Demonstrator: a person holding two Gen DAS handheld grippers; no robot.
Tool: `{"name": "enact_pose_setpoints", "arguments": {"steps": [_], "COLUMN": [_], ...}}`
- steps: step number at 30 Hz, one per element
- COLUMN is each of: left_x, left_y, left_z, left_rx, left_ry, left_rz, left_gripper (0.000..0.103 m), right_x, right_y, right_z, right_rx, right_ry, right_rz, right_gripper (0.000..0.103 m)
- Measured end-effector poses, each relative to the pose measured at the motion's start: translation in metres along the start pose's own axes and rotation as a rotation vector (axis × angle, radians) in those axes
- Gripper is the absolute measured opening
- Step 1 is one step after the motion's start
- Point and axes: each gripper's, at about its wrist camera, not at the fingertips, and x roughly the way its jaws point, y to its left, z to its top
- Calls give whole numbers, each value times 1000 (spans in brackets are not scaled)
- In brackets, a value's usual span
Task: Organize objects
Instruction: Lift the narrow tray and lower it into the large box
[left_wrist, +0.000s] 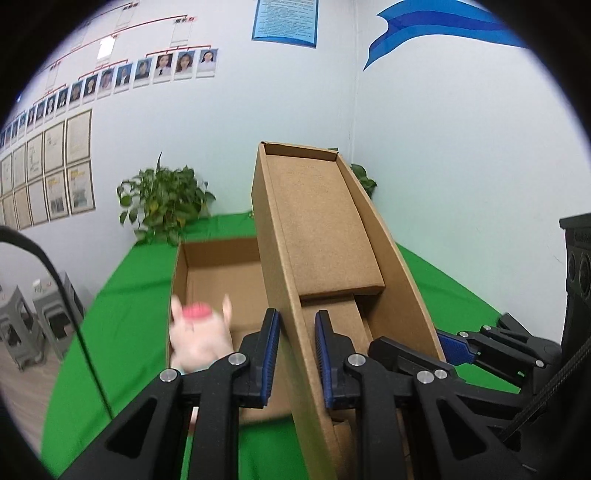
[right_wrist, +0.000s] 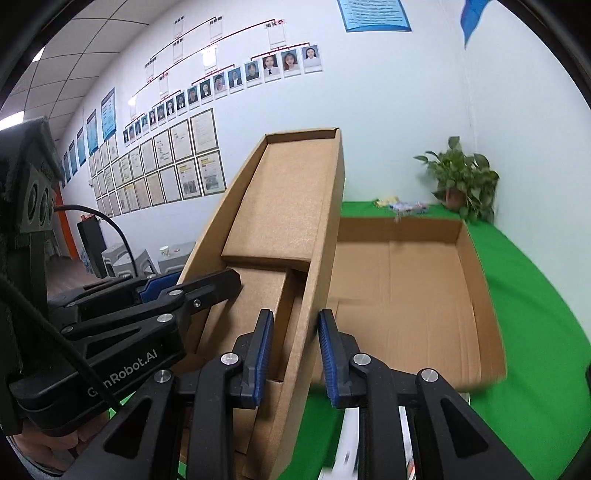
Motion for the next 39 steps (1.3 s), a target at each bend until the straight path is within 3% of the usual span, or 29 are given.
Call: {"name": "enact_pose_setpoints", "arguments": {"steps": [6,14,26,36,39], "left_x": [31,73,155,200,203], "left_y": [13,24,33,44,41], "left_z": [33,29,-8,-41,-46], "left_rx": [-2,-12,-15,-30,-6], "left_ry": [18,95,272,433,438], "left_rz": [11,16,57,110,130], "left_gripper": [18,18,18,17,17], "right_x": [30,93,208,291,308], "right_y": [-8,-29,-72,-102,-108], "right_z": [49,69,23,-20,-31], "right_rx": [-4,39,124,181,203], "right_ry": [7,76,203,308,330], "right_rz": [1,18,57,74,74], "right_gripper": [23,23,23,20,20]}}
